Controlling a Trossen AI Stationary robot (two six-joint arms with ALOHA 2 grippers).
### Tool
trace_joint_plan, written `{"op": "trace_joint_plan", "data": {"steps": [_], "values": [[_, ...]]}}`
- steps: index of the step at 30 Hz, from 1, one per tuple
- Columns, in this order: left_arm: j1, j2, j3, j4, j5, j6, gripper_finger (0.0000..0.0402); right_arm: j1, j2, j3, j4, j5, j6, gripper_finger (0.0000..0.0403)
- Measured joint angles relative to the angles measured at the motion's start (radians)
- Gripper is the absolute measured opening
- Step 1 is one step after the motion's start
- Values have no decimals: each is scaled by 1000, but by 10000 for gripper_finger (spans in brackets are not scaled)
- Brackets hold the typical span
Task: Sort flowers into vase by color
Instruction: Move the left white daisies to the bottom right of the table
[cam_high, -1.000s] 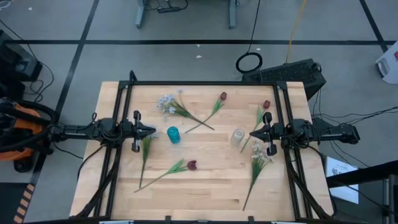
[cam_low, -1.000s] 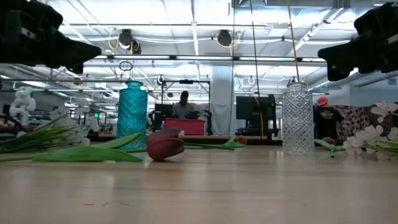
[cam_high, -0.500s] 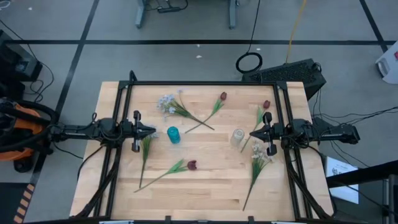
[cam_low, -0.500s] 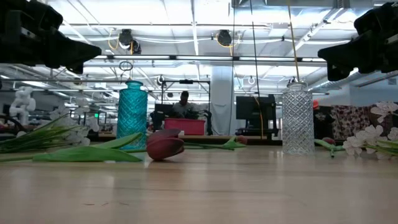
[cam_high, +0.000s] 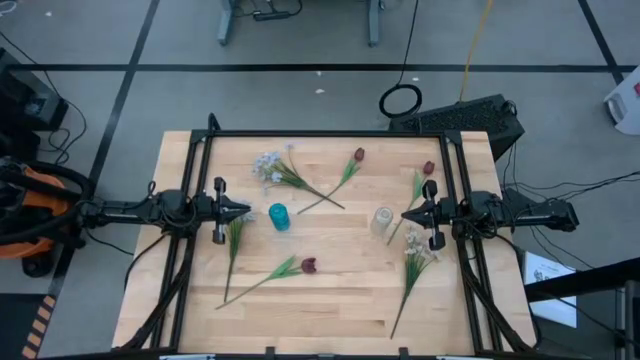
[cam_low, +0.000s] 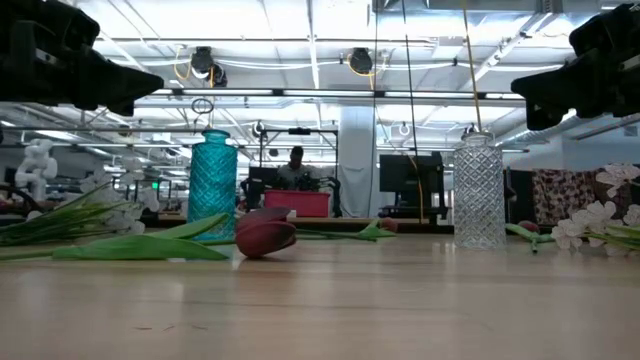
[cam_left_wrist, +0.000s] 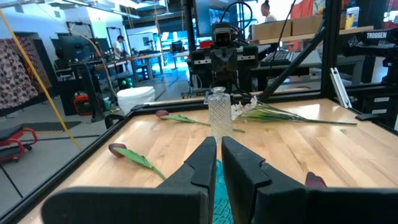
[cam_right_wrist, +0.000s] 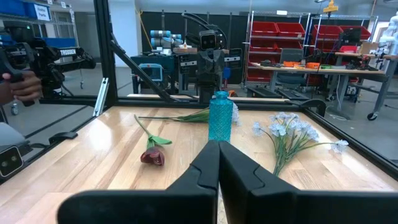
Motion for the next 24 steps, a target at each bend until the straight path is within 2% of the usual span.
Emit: {"op": "trace_joint_plan", "data": {"steps": [24], "values": [[0,0,0,4,-4,-19,34,0,0,0,0,0,0,0]]}}
